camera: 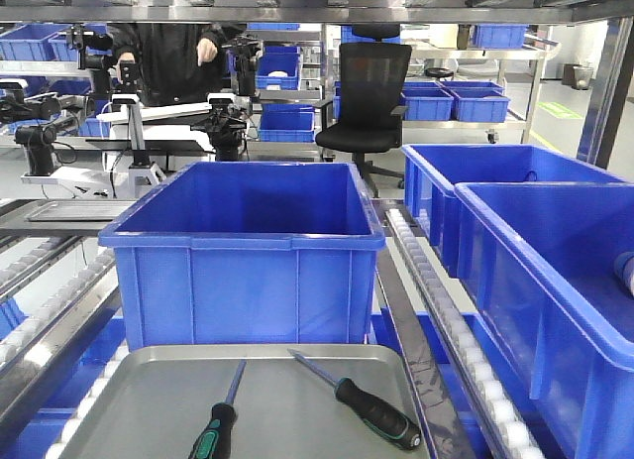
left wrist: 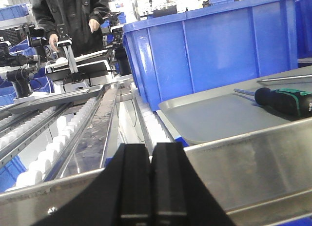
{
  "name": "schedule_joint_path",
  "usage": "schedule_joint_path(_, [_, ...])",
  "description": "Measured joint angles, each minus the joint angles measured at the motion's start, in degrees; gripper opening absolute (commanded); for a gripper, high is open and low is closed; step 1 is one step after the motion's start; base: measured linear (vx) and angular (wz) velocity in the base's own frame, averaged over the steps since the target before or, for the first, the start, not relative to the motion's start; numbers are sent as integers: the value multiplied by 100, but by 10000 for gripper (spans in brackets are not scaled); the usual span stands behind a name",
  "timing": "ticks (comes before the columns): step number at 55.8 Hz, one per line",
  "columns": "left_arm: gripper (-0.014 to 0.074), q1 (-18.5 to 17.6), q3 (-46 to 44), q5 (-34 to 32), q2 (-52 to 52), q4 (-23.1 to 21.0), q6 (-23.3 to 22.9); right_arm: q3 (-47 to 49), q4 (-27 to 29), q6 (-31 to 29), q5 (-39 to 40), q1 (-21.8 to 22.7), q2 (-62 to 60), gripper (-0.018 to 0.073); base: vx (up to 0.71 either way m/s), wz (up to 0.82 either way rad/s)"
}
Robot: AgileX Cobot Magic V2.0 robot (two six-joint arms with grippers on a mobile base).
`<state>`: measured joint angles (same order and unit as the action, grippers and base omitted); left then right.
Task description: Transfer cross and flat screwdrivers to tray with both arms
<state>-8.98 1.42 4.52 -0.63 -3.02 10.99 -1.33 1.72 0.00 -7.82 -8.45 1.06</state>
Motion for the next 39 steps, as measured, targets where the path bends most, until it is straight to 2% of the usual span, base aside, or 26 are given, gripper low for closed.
schedule_joint_path(8, [-3,0,0,0,-4,0,0,-37,-34,0,49,177,-166,-8,0,0])
schedule_joint_path(39, [-3,0,0,0,-4,0,0,-39,-41,0,-42,186,-166,-8,0,0])
